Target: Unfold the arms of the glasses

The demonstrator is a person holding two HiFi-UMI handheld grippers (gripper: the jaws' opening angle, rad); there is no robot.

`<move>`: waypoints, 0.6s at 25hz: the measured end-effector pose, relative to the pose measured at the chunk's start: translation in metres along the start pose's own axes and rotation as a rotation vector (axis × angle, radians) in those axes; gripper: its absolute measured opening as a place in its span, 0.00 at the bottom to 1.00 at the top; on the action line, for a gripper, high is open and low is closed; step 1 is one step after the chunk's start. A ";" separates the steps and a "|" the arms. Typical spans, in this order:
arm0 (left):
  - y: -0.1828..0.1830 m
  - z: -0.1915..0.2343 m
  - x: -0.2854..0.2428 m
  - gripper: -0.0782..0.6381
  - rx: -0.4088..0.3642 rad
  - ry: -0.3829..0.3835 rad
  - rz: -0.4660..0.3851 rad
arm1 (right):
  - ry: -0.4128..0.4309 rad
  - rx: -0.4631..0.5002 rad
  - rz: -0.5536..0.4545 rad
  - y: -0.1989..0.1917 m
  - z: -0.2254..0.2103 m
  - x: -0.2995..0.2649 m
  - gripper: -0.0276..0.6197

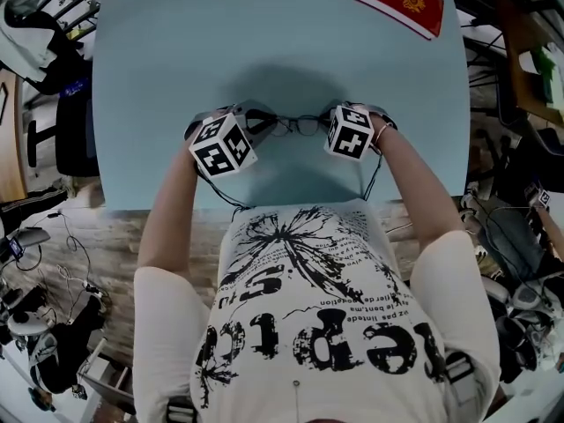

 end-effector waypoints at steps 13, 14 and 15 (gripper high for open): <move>-0.018 -0.010 0.016 0.15 0.040 0.036 0.000 | -0.031 -0.039 0.032 -0.002 0.010 0.003 0.11; -0.017 -0.011 0.015 0.15 0.036 0.037 0.004 | -0.035 -0.046 0.034 -0.001 0.011 0.003 0.11; -0.016 -0.011 0.015 0.15 0.030 0.038 0.008 | -0.043 -0.047 0.035 0.000 0.012 0.004 0.12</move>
Point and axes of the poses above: the fingertips, and each gripper's own axes: x backward along the fingers, z to its left, y out of its top, the point moved 9 cm from there along x, backward along the fingers
